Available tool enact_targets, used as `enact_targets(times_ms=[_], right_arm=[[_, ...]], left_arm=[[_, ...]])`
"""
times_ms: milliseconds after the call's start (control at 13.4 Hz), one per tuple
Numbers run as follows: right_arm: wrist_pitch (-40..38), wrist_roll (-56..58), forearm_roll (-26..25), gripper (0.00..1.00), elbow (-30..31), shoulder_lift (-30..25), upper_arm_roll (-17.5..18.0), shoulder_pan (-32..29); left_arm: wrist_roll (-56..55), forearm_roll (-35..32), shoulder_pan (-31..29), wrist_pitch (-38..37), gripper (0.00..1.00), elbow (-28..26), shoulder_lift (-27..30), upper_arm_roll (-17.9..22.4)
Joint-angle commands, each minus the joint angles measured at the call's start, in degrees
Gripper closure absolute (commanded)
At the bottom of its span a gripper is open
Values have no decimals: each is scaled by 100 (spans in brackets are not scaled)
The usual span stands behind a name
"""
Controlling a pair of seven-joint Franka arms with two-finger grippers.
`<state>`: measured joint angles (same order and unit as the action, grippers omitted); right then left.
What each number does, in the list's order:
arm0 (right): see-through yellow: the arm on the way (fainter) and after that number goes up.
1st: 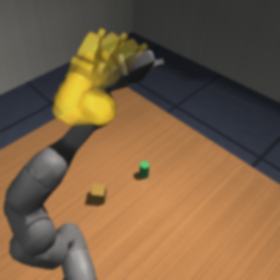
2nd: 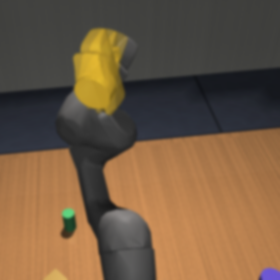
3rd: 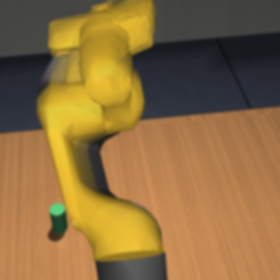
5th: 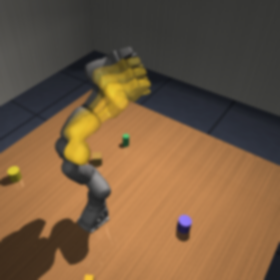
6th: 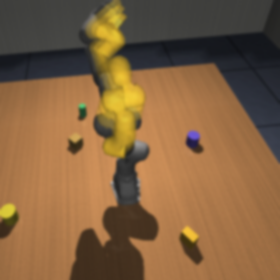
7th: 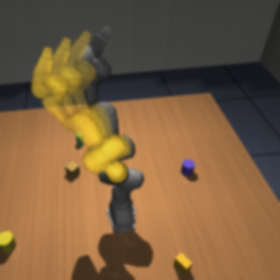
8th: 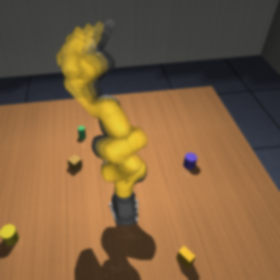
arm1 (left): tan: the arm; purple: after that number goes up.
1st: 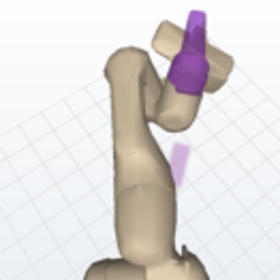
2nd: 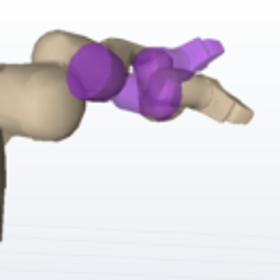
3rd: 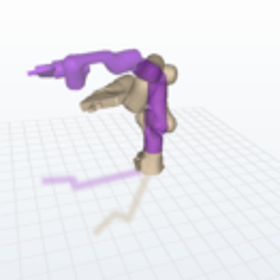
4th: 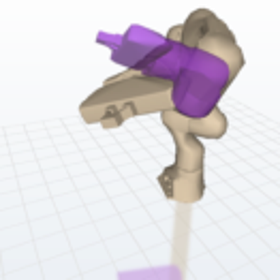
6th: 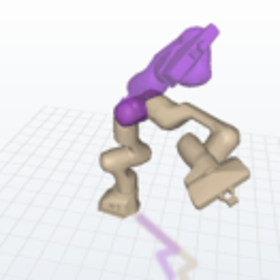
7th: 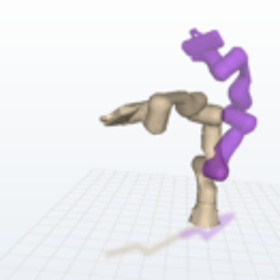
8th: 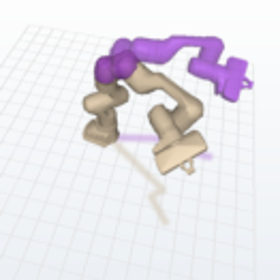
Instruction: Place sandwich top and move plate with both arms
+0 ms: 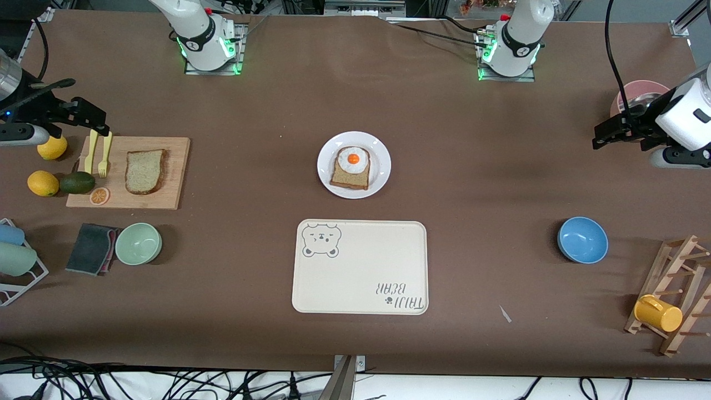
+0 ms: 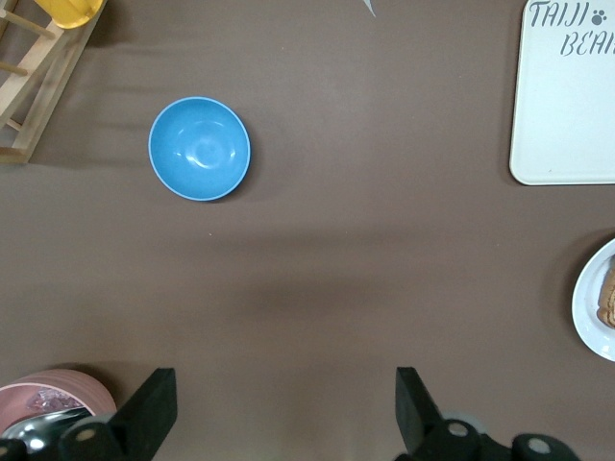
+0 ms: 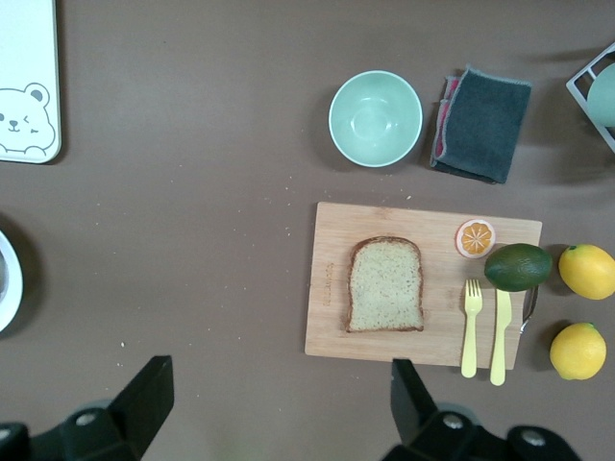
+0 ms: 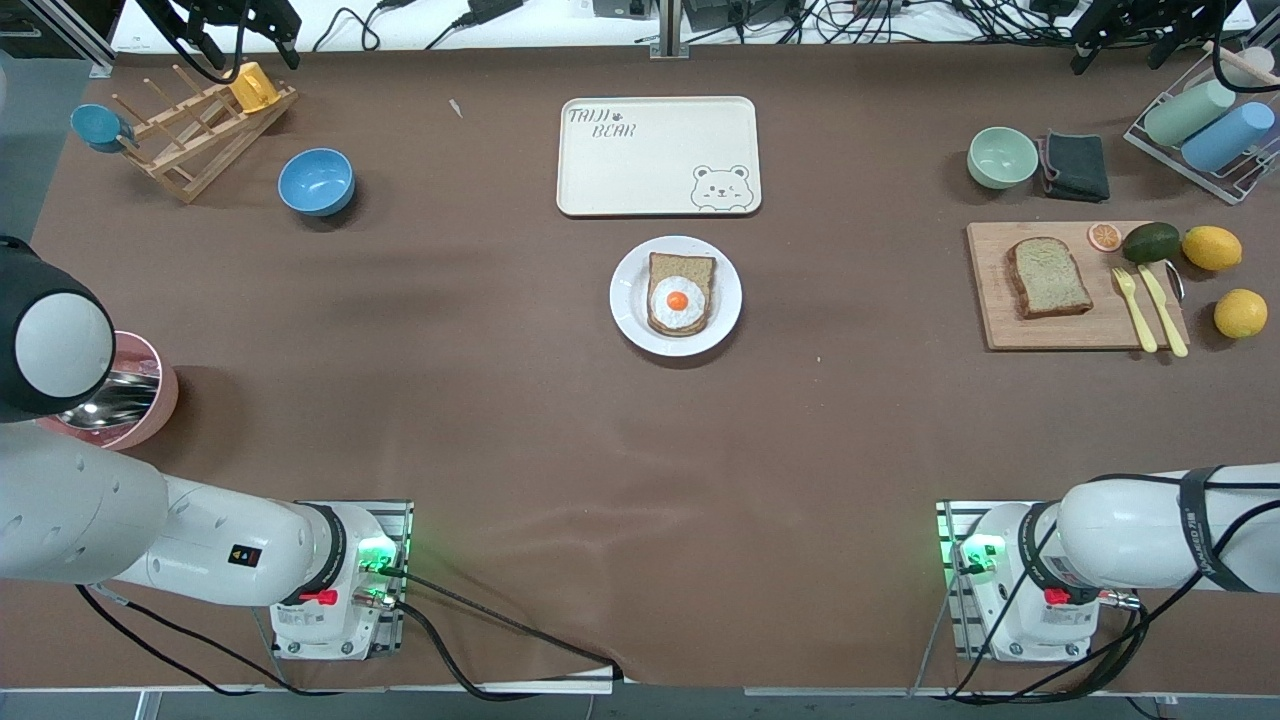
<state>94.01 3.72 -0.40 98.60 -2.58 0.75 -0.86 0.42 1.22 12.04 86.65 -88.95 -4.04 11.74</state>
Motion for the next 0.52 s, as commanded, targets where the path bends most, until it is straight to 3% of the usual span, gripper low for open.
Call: enact_targets(times_ms=[0, 448], right_arm=[[12, -12, -83, 0, 107, -146, 57, -72], [-14, -3, -83, 0, 98, -146, 75, -63]], left_arm=[[-42, 36, 9, -69, 0, 0, 79, -14], [-42, 36, 0, -69, 0, -17, 88, -22]])
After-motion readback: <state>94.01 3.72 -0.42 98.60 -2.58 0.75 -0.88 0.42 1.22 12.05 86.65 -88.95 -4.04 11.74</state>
